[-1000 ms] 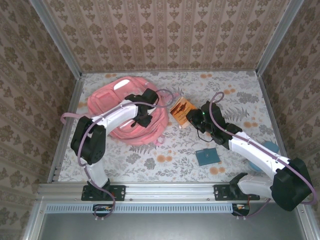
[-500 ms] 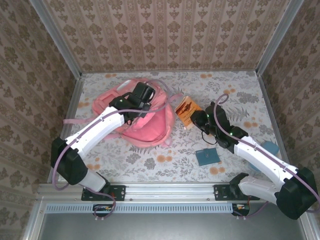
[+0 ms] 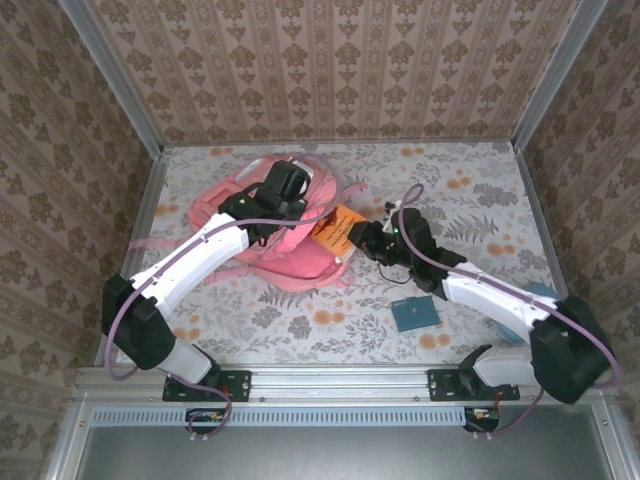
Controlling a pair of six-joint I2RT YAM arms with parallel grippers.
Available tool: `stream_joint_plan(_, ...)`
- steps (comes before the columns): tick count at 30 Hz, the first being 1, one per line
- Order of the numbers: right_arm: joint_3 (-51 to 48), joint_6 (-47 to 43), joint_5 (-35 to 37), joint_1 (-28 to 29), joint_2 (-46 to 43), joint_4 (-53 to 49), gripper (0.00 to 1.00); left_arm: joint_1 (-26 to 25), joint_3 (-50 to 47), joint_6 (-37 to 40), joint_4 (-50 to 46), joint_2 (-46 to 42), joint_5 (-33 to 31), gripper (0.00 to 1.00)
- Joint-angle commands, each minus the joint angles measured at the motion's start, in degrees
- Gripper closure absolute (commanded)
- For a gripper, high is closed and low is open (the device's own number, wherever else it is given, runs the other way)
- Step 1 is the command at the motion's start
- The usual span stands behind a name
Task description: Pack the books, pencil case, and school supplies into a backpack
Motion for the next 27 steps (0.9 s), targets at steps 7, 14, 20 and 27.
stream_joint_plan(7,3.7,7.5,-4.8,2.4,11.1,19.7,0.84,0.6,2.2,-3.7,7.4,-4.7,2.5,0.99)
stream_joint_plan(14,7.0,13.4,3.8,5.0,20.2,23.4,0.84,2.2,1.3,-6.0,7.6,-5.8,5.6,0.99)
stream_joint_plan(20,12.6,17.0,7.7,6.3,27.6,21.6,0.83,4.3,0.0,-8.4,7.5,-6.9,8.8,0.99)
stream_joint_plan(27,21.9,18.9,8.1,8.2,36.9,19.1,0.83,5.7,-0.1,-9.7,7.5,-6.5,12.3,0.99)
